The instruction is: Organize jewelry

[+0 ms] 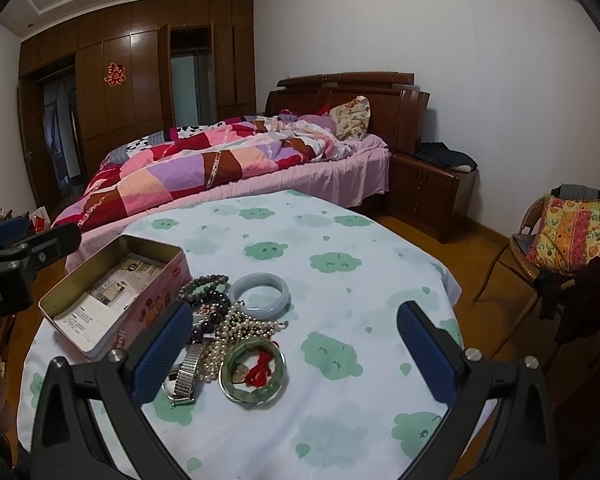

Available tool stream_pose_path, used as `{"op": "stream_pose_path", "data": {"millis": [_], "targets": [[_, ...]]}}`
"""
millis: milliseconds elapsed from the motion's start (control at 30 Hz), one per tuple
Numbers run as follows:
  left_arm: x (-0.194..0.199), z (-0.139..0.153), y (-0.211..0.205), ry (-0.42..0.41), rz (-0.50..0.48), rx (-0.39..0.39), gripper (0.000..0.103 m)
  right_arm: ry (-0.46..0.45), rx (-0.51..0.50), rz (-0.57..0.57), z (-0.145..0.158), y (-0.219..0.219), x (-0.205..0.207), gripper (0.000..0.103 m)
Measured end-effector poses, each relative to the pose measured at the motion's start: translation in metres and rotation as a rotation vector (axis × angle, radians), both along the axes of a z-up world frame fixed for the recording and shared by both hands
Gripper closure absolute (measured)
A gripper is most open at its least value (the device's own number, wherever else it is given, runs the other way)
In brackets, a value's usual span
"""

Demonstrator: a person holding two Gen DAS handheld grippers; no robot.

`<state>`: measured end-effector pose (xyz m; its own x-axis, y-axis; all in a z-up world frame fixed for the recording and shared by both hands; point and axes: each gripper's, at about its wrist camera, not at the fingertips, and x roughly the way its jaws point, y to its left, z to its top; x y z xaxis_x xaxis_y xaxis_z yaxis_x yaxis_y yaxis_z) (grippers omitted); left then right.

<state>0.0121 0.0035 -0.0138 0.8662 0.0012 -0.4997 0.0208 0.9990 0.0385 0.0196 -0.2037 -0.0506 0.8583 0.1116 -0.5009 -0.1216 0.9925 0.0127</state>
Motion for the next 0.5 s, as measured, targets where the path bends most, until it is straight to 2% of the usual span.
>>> {"op": "stream_pose_path", "data": {"millis": [500], "targets": [[0.0015, -0.0015, -0.0016, 0.001, 0.005, 0.011, 0.002, 0.004, 0.0, 0.0, -0.0007, -0.0006, 0.0003, 0.0]]}}
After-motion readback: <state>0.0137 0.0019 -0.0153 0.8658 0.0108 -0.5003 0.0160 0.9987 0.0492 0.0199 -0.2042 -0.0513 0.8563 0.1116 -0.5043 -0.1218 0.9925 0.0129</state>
